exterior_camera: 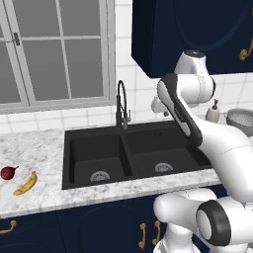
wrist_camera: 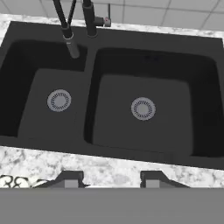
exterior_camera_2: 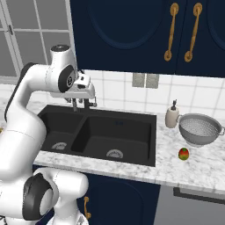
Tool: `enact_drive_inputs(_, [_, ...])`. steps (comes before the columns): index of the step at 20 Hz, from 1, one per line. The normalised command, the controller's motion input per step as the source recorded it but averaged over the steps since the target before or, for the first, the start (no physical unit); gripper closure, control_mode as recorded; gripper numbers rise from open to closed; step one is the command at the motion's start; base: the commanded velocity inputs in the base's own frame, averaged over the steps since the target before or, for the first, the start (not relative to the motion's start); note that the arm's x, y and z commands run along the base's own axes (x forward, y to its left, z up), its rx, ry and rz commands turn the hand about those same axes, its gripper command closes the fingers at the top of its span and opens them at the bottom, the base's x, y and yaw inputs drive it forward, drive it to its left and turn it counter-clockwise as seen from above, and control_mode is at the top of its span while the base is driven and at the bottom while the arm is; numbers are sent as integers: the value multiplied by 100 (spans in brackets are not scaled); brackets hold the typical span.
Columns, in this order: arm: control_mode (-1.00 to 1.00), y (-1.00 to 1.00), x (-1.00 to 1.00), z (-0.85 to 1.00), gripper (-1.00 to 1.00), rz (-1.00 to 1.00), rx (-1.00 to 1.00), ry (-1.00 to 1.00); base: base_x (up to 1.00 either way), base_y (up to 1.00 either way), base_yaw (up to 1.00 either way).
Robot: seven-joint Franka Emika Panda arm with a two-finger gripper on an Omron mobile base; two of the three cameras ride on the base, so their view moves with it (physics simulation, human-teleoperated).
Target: Put the colander in the sink, put the pear, mango, banana in the colander, and turn on the sink faucet and pour water over the colander.
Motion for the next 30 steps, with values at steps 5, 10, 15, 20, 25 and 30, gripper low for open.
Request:
enact_drive_inputs(5, [-100,-38,-48,-4,-100,-5,1,0,0,0,0])
enact_drive_inputs(10, [-100,-84,-44,-20,-100,-16,3,0,0,0,0])
enact_drive_inputs(15, [-100,-87,-6,-27,-100,-10,0,0,0,0,0])
enact_drive_inputs(20, [-100,-72,2,-21,-100,4,-4,2,0,0,0])
enact_drive_inputs(25, [-100,-74,1,-19,-100,16,-17,8,0,0,0])
enact_drive_inputs(30, [-100,-64,0,-6,-100,19,-22,15,0,0,0])
